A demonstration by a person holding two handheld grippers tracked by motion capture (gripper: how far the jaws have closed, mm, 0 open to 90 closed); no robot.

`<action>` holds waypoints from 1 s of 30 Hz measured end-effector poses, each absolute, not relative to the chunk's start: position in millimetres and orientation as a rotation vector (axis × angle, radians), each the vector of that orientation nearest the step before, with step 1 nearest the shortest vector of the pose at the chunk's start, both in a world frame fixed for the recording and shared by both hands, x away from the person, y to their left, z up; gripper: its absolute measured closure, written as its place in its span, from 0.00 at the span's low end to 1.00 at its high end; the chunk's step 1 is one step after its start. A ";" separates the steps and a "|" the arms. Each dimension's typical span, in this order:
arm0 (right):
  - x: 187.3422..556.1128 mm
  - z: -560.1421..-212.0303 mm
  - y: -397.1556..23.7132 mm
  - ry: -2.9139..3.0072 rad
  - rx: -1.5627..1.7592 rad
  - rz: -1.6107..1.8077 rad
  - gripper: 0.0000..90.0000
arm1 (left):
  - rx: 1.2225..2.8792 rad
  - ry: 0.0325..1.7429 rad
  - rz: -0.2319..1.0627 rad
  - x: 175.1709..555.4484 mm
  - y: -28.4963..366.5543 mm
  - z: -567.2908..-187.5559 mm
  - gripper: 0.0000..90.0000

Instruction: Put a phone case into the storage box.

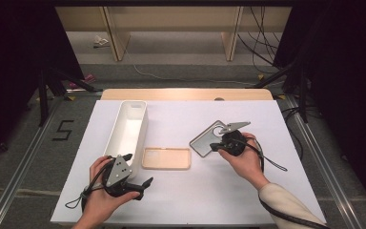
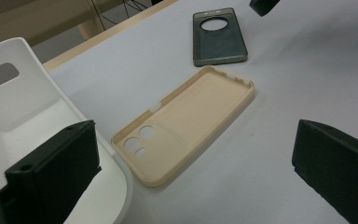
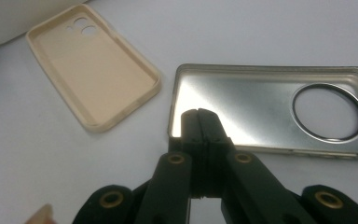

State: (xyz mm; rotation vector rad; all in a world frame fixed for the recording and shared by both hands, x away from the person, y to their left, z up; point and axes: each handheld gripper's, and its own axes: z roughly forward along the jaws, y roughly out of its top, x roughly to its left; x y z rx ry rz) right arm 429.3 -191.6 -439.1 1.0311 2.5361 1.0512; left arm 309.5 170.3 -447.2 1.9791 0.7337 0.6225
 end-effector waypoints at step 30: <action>452.8 -467.5 -168.5 2.666 1.075 0.807 1.00 | 1.981 0.732 0.620 308.5 170.9 -447.1 0.00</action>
